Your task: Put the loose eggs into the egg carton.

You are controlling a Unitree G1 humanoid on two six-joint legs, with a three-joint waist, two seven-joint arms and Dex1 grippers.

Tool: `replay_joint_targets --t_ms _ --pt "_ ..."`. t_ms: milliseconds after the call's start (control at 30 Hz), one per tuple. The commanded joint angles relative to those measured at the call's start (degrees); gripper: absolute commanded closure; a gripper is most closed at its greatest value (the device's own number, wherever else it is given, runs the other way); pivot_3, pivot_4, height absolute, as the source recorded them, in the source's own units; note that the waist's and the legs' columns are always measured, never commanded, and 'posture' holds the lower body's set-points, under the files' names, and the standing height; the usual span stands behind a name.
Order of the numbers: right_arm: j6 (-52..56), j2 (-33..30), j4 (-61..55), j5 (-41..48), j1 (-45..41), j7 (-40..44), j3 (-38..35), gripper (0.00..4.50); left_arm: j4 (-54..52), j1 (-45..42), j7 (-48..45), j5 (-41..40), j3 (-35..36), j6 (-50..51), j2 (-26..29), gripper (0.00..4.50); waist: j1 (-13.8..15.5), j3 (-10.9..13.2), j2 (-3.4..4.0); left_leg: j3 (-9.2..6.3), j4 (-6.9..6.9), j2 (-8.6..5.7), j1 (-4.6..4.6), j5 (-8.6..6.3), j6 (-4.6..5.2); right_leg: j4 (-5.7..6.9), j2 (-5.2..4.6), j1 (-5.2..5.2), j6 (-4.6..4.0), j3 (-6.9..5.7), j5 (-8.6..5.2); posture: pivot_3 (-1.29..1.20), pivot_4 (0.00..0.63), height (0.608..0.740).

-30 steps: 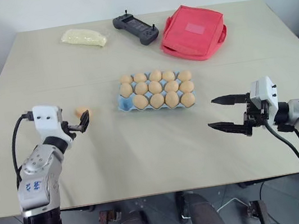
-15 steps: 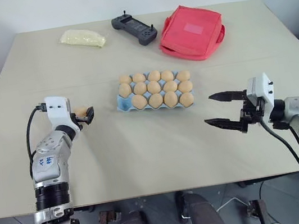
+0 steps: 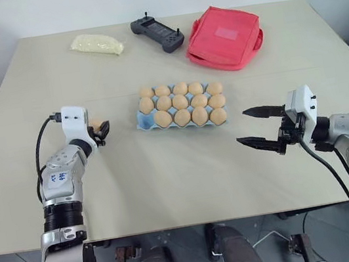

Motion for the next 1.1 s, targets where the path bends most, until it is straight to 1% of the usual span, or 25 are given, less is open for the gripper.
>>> replay_joint_targets --t_ms 33,133,233,400,533,567,600,700,733,900,1000,1100 --pt "-0.8 -0.1 -1.5 0.7 -0.3 -0.4 -1.4 0.47 -2.6 -4.3 -7.8 -2.7 -2.2 -2.5 -0.2 2.05 0.2 0.0 0.00 0.00 0.01 -0.01 -0.01 0.00 0.00 0.00 0.00 0.01 0.00 -0.01 0.00 0.00 0.150 0.740" --pt "-1.2 0.1 -1.4 0.6 -0.4 -0.7 -1.4 0.47 -1.6 -5.5 -13.1 -2.6 -5.0 -6.0 -1.3 2.05 0.3 0.0 0.00 0.03 0.00 -0.04 -0.01 0.04 -0.06 -0.02 -0.01 0.02 0.02 -0.01 0.01 0.00 0.150 0.740" --pt "-1.8 0.6 -1.6 0.6 -0.1 -1.1 -1.6 0.47 -0.9 -6.4 -16.7 -2.9 -7.1 -7.3 -3.1 2.05 0.3 0.0 0.00 0.08 0.01 -0.04 -0.03 0.04 -0.06 -0.03 0.00 0.01 0.04 -0.01 0.02 0.00 0.150 0.740" --pt "-2.0 0.7 -2.6 0.8 1.1 -1.9 -2.0 0.47 1.4 -7.6 -19.3 -2.3 -8.9 -7.6 -4.5 2.05 -0.1 0.0 -0.02 0.31 0.01 -0.02 -0.01 0.06 -0.09 -0.01 0.02 0.01 0.04 0.01 0.02 0.00 0.150 0.740" --pt "-2.0 0.7 -3.6 1.0 2.4 -2.7 -2.4 0.47 3.9 -8.5 -18.8 -1.1 -9.2 -8.7 -5.1 2.05 -0.1 0.0 -0.02 0.28 0.02 -0.03 0.02 0.10 -0.07 0.01 0.02 0.02 0.04 0.07 0.02 0.00 0.150 0.740" --pt "-2.0 0.6 -3.7 1.1 2.6 -2.9 -2.4 0.47 4.3 -8.7 -18.4 -0.8 -9.1 -9.0 -5.1 1.36 -0.1 0.0 -0.02 0.26 0.02 -0.04 0.02 0.10 -0.07 0.02 0.01 0.02 0.05 0.09 0.03 0.00 0.150 0.740" --pt "-2.0 0.6 -3.9 1.2 2.8 -3.1 -2.5 0.47 4.6 -8.9 -18.0 -0.7 -9.0 -8.9 -5.1 1.16 -0.1 0.0 -0.02 0.24 0.02 -0.04 0.02 0.11 -0.05 0.02 0.01 0.02 0.06 0.10 0.03 0.00 0.150 0.740" --pt "-2.0 0.5 -4.2 1.3 3.3 -3.4 -2.6 0.47 4.3 -9.1 -18.1 -0.6 -8.8 -8.3 -4.9 0.16 -0.1 0.0 -0.04 0.15 0.02 -0.04 0.01 0.11 -0.05 0.01 0.01 0.01 0.07 0.10 0.04 0.00 0.150 0.740" --pt "-2.0 0.4 -4.3 1.3 3.4 -3.5 -2.6 0.47 3.9 -9.1 -18.3 -0.6 -8.8 -8.1 -4.8 0.04 0.0 0.0 -0.04 0.10 0.02 -0.05 0.01 0.11 -0.05 0.01 0.01 0.01 0.07 0.10 0.04 0.00 0.150 0.740" --pt "-2.1 0.3 -4.0 1.3 3.3 -3.5 -2.6 0.47 1.4 -8.5 -18.1 -1.2 -8.0 -6.6 -4.0 0.04 0.0 0.0 -0.04 0.05 0.02 -0.05 0.00 0.11 -0.04 0.01 0.01 0.01 0.07 0.09 0.04 0.00 0.150 0.740" --pt "-2.3 0.3 -3.4 1.3 2.5 -3.3 -2.5 0.47 -0.9 -7.8 -17.7 -1.4 -7.0 -5.8 -2.6 0.04 -0.1 0.0 -0.04 0.05 0.02 -0.05 0.01 0.11 -0.04 0.01 0.01 0.01 0.07 0.09 0.04 0.00 0.150 0.740" --pt "-2.9 -0.1 -2.1 1.2 1.8 -2.6 -2.8 0.47 -5.9 -4.8 -21.5 -4.9 -4.5 -3.6 0.6 0.04 -0.3 0.0 -0.04 0.05 0.02 -0.04 0.02 0.11 -0.05 0.03 0.02 0.00 0.07 0.11 0.04 0.00 0.150 0.740"
